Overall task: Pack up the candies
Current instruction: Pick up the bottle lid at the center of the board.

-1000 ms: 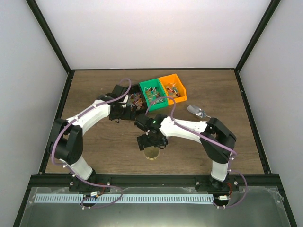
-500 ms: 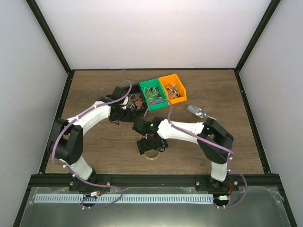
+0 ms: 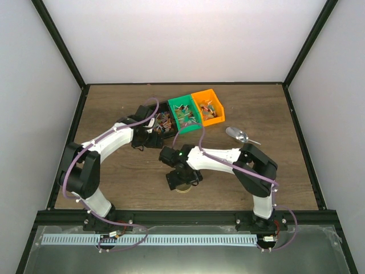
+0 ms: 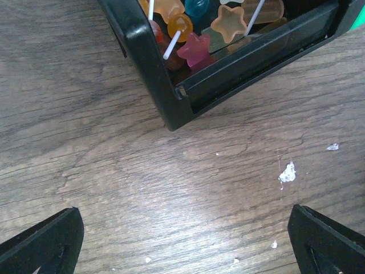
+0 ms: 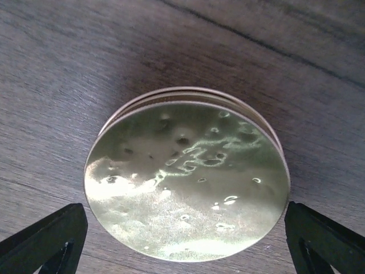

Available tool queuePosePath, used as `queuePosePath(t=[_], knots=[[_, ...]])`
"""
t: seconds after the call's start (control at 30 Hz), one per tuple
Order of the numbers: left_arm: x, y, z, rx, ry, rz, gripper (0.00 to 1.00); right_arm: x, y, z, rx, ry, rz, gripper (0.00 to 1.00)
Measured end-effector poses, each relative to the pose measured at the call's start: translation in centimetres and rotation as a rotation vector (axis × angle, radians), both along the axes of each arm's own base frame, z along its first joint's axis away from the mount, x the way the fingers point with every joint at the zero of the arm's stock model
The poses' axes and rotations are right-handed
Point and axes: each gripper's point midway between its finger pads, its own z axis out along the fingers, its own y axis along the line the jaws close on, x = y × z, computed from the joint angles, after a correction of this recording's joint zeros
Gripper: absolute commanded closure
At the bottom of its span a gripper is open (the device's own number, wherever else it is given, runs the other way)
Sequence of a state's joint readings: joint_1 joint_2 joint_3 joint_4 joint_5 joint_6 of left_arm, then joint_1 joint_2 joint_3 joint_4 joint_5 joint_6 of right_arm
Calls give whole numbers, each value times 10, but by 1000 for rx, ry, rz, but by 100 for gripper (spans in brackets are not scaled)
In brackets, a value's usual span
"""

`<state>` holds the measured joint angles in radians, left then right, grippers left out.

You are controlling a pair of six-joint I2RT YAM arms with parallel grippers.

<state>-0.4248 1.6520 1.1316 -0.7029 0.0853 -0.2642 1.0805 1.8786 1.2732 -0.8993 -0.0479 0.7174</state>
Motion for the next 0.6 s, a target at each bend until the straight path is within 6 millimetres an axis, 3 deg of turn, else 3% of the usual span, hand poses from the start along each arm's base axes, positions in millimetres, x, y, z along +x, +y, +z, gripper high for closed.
queuePosePath(t=[0.6], knots=[[0, -2, -1, -10, -2, -8, 0, -5, -4, -7, -43, 1, 16, 15]])
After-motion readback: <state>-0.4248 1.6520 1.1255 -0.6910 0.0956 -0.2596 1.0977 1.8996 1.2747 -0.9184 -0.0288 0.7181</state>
